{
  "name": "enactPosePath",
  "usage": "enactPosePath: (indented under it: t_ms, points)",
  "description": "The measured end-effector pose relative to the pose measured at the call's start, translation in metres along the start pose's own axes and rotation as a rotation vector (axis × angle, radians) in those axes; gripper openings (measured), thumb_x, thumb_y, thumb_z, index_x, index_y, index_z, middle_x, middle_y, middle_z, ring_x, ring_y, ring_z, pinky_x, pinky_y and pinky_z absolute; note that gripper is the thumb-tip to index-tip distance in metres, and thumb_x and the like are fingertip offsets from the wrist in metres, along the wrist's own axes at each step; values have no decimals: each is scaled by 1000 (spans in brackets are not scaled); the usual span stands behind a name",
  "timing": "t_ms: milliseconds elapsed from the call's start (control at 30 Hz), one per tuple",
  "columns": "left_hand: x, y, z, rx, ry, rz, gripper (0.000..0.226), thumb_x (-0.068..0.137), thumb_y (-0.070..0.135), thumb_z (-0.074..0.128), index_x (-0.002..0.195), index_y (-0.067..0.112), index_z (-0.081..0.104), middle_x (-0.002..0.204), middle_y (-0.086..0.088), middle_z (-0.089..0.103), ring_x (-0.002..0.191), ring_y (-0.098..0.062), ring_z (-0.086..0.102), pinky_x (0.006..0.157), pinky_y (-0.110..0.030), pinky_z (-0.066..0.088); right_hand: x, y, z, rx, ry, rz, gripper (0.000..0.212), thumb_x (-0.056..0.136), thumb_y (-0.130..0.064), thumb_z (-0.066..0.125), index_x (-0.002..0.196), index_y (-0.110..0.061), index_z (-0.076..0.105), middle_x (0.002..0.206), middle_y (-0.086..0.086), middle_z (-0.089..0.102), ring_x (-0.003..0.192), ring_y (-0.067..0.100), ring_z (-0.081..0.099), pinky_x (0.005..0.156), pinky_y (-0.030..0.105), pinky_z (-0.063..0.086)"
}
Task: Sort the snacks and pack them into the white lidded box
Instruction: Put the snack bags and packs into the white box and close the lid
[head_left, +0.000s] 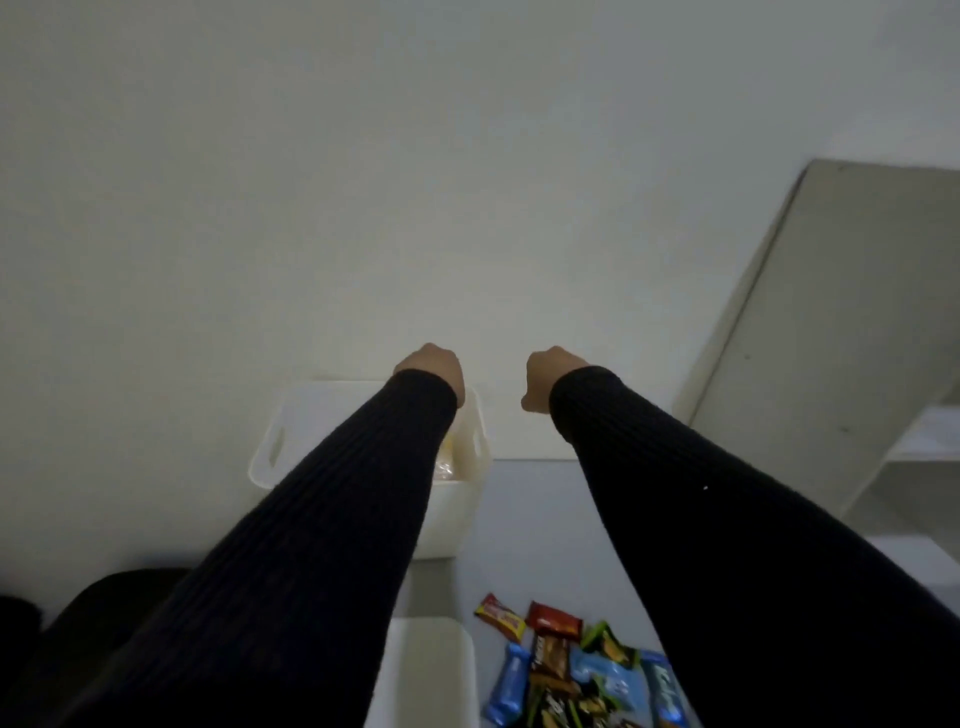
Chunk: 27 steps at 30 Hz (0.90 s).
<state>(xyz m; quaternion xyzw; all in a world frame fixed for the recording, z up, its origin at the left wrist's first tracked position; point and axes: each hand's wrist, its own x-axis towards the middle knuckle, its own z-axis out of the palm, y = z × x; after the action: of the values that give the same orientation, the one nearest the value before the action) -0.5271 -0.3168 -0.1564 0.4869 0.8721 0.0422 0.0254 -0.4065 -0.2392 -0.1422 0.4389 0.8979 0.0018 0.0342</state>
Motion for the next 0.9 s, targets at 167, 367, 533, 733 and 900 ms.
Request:
enactPosePath:
  t_ms: [167,367,533,733,900]
  points:
    - [-23,90,30,-16,-77,65,27,88,10,48,110,-1,60,117,-15,59,105,-28,62,82,-29,51,-45,99,11,3,-38,89,28,89,-14,56,112,1,59,119,15,59,92,28,60,70,27,44]
    - [-45,207,110,67,-342,306,41,92,35,48,118,7,60,130,-9,57,115,-27,55,88,-29,44,-86,222,74,58,-196,207,37,85,-22,62,117,-2,61,124,14,60,111,29,60,84,29,48]
    - [-70,276,165,-119,-531,376,51,97,38,44,143,16,39,150,-4,38,137,-23,36,110,-29,29,-120,294,133,197,-308,294,43,87,-24,64,129,-14,58,138,7,52,125,24,50,103,29,40]
    - [-65,314,258,-388,-723,300,68,93,47,49,151,26,19,153,-6,32,137,-25,38,109,-26,31,-135,339,218,332,-358,400,52,87,-35,60,136,-23,46,140,12,41,127,29,45,104,34,39]
    - [-59,327,301,-556,-792,247,74,91,47,53,151,30,13,150,-4,38,132,-26,43,107,-27,34,-134,351,259,330,-381,431,63,90,-43,54,145,-26,31,150,10,28,135,30,34,111,40,33]
